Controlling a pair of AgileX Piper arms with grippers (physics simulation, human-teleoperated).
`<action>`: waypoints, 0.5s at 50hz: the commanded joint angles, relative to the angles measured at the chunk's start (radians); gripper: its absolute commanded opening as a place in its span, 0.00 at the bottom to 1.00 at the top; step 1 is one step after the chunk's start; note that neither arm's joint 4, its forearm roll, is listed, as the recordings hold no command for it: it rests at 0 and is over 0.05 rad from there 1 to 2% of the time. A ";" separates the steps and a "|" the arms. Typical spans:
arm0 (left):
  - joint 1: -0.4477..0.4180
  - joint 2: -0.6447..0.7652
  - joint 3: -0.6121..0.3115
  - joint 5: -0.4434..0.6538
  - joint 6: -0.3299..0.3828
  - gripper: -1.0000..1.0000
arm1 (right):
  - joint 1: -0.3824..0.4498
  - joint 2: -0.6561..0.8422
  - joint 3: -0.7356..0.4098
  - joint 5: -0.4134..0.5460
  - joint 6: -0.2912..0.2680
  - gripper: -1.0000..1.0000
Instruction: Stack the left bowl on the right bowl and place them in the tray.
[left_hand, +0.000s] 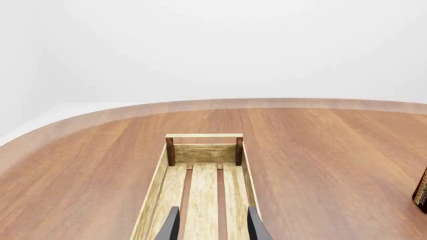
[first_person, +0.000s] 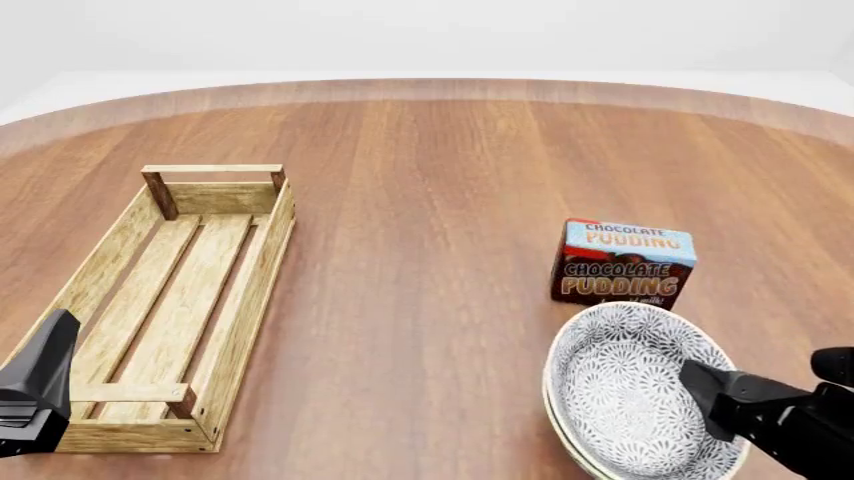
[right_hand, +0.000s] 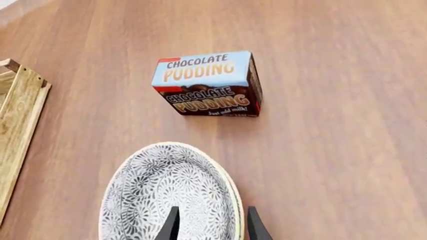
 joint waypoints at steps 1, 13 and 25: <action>0.000 0.000 0.000 0.000 0.000 1.00 | -0.004 0.022 -0.008 0.012 -0.019 1.00; 0.000 0.000 0.000 0.000 0.000 1.00 | -0.087 0.061 -0.150 0.168 -0.181 1.00; 0.000 0.000 0.000 0.000 0.000 1.00 | -0.095 0.172 -0.090 0.068 -0.231 1.00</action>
